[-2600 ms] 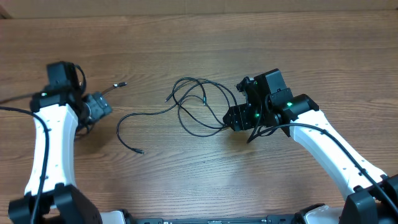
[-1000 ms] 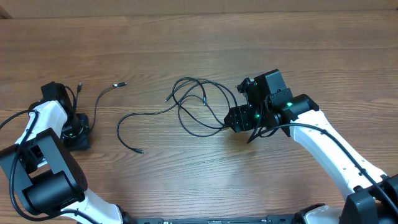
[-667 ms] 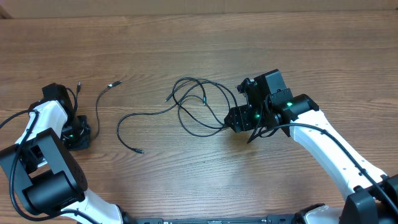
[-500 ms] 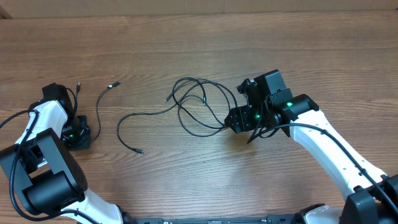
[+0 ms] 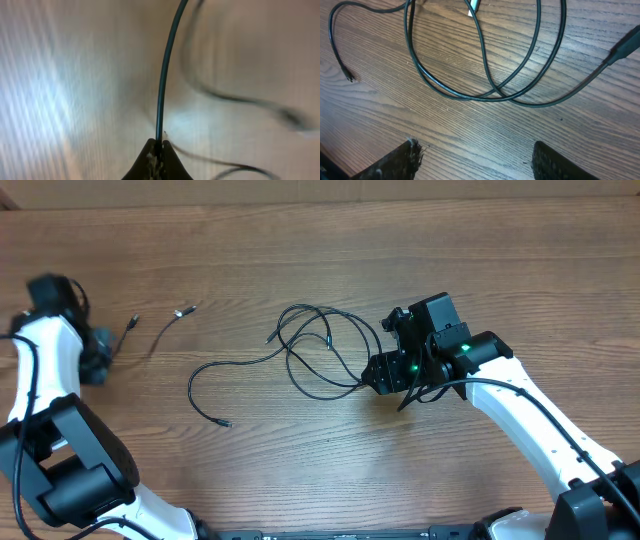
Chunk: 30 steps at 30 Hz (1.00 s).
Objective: Untangle cables
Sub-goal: 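Lay the separated cable down at the left table edge and release, then move the left gripper back to the center cable pile and grasp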
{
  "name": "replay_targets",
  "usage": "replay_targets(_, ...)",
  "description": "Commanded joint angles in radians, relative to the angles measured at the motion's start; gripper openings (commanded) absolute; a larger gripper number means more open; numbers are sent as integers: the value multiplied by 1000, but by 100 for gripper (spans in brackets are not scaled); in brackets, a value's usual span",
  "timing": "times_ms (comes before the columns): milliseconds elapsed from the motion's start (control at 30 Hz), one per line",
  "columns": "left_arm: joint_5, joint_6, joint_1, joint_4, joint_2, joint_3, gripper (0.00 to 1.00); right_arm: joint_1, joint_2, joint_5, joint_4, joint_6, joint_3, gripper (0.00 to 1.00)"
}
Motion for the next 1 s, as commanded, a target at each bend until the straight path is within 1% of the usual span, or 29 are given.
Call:
replay_targets(0, -72, 173, 29, -16, -34, 148, 4, 3, 7, 10, 2, -1, -8, 70)
replay_targets(200, -72, 192, 88, -16, -34, 273, 4, 3, 7, 10, 1, -1, -8, 70)
replay_targets(567, -71, 180, 193, -24, -33, 284, 5, 3, 7, 11, -1, -1, -8, 70)
replay_targets(600, -69, 181, 198, -26, -33, 284, 7, 3, 7, 11, -1, -1, -8, 70)
replay_targets(633, -66, 185, 200, -29, -33, 284, 18, 3, 7, 11, -1, -1, -8, 70)
replay_targets(700, -63, 188, 201, -35, -33, 284, 64, 3, 7, 11, 0, -1, -8, 70)
replay_targets(733, -63, 188, 200, -41, -33, 284, 84, 3, 7, 11, 1, -1, -8, 70)
replay_targets(767, -56, 188, 199, -47, -33, 284, 96, 3, 7, 10, 2, -1, -8, 70)
replay_targets(800, -47, 188, 198, -51, -33, 284, 100, 3, 7, 10, 2, -1, -8, 70)
replay_targets(967, 33, 200, 195, -74, -33, 284, 100, 3, 7, 10, 2, -1, -8, 70)
